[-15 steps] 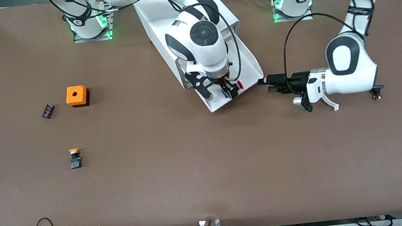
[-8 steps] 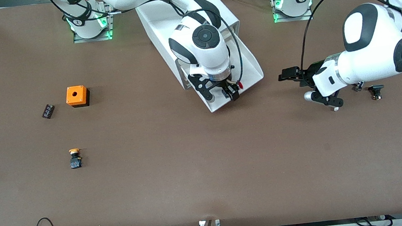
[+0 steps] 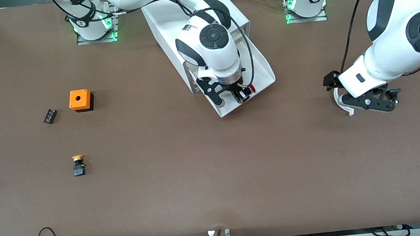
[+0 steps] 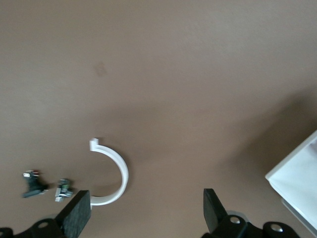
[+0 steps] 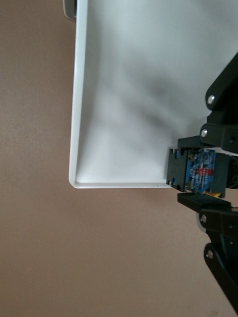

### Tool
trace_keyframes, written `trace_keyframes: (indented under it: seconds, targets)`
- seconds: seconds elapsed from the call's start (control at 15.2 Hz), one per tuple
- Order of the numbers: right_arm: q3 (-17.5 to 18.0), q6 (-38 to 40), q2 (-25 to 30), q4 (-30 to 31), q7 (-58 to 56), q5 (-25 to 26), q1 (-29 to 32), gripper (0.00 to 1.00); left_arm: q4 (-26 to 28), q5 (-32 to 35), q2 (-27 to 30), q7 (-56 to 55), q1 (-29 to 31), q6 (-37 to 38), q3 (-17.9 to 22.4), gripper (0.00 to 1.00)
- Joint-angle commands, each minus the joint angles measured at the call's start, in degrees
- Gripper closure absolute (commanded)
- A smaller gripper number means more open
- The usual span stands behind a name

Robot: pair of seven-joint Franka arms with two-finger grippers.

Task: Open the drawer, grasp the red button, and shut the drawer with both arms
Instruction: 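Lift the red button with the right gripper while the left gripper releases, then push the drawer shut with the left gripper while the right gripper carries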

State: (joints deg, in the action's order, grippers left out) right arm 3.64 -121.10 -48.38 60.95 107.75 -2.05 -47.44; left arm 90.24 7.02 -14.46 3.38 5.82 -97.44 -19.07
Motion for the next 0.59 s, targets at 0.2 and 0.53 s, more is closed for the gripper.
trace_keyframes:
  seconds: [0.2,0.53]
  targets:
    - [-1.1,6.6,-0.3,-6.3,-5.2,0.7,0.8,1.00,-2.4,0.5,-1.9,-12.8,-1.1,2.5,0.2,0.00]
    - [-0.7,15.5,2.4,-9.9,-19.2,0.5,5.8,1.00,5.5,-3.7,-1.9,-27.1,-2.8,-8.1,-0.1,0.02]
